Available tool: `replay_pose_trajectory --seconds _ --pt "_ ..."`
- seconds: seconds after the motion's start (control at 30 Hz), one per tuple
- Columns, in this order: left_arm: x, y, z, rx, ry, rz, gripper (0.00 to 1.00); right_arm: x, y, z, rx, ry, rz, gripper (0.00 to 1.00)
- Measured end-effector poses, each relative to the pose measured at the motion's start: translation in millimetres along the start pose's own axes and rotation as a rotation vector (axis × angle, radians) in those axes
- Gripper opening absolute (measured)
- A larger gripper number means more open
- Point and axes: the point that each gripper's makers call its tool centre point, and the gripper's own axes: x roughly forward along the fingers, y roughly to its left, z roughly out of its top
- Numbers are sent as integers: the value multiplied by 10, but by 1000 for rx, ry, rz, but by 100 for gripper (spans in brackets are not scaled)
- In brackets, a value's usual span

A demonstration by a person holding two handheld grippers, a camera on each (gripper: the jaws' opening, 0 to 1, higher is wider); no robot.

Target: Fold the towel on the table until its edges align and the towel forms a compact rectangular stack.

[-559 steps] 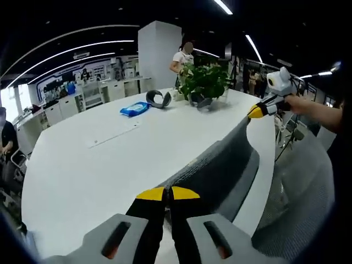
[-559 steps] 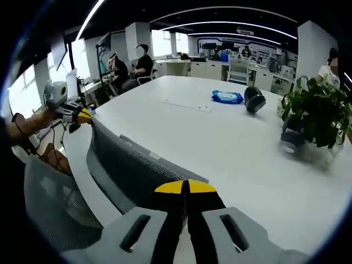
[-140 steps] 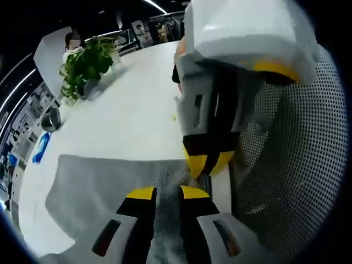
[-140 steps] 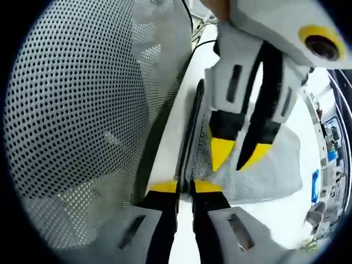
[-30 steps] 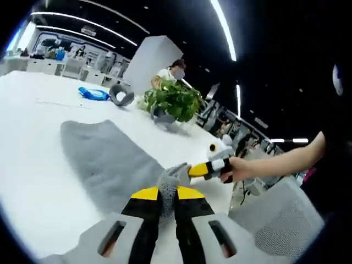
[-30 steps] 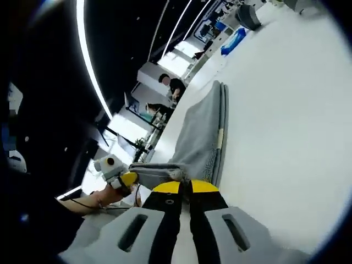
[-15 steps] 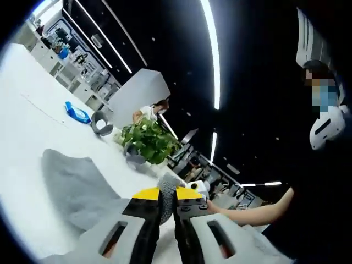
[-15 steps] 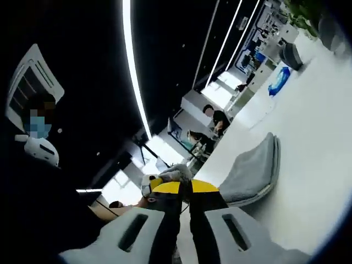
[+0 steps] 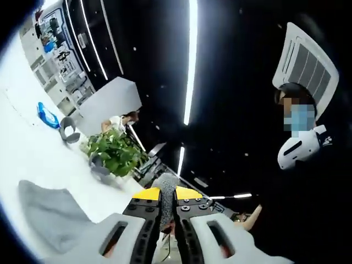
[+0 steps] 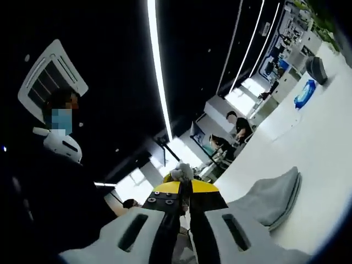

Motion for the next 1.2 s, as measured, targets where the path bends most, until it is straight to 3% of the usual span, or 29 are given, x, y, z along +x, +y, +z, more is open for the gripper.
replay_pose_trajectory --seconds 0.23,0.4,0.57,0.73,0.93,1.03,1.1,1.2 --pt "13 -202 84 -59 -39 -111 7 47 246 52 4 -2 104 1" --pt "8 -199 118 -72 -63 -121 7 61 261 57 28 -21 115 1" --pt "-17 -66 96 -76 -62 -60 7 61 118 27 43 -21 74 1" --pt "-71 192 73 -76 -57 75 7 66 -103 -6 37 11 -21 1" --pt "-119 389 18 -101 -65 143 7 70 -304 -26 60 32 -85 1" --pt "-157 501 -3 -128 -75 195 7 83 -403 -48 70 49 -118 1" --pt "-192 586 -20 -211 -97 228 7 96 -477 -79 78 72 -143 1" --pt "-247 708 -65 -206 -83 276 7 120 -570 -85 85 84 -168 1"
